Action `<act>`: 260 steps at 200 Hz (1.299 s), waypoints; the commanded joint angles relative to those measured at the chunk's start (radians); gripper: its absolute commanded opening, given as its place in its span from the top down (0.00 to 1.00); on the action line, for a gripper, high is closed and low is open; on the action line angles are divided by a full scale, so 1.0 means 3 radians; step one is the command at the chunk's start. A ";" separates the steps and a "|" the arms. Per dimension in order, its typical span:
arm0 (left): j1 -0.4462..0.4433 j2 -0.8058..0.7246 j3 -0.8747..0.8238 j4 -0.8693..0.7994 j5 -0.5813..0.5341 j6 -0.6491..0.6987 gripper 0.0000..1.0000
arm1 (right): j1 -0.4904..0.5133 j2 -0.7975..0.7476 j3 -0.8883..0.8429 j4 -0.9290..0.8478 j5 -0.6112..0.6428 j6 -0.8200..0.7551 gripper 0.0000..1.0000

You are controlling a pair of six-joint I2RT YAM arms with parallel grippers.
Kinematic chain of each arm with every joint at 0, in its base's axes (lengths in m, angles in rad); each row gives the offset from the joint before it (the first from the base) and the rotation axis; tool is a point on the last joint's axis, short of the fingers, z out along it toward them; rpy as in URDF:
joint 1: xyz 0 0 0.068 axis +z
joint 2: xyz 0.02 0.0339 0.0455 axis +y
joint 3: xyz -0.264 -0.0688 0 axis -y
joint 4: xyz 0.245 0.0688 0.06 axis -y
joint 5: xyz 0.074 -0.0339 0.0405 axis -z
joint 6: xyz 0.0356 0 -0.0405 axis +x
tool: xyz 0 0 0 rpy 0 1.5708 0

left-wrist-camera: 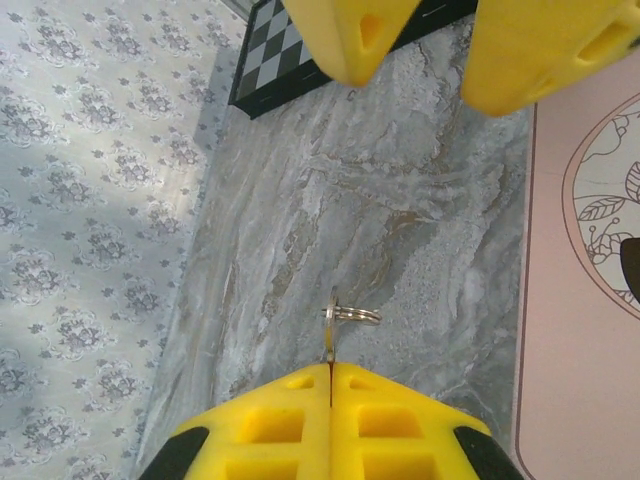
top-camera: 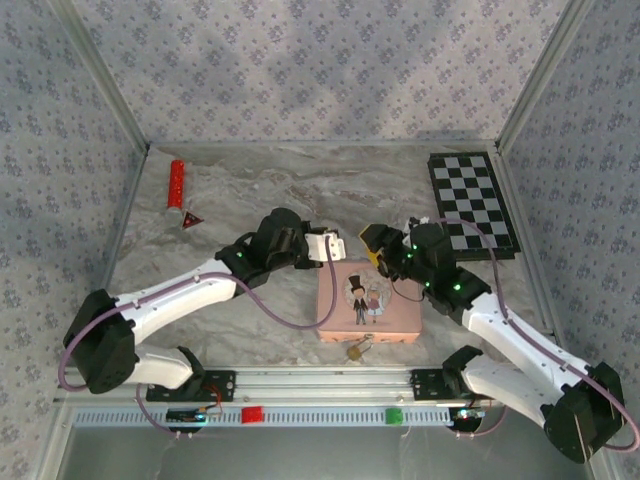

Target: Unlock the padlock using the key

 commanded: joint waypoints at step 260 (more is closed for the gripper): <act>0.0143 0.0057 0.1385 -0.3141 0.1319 0.0377 1.00 | -0.0027 0.0372 0.0160 0.0503 -0.2475 -0.5275 0.45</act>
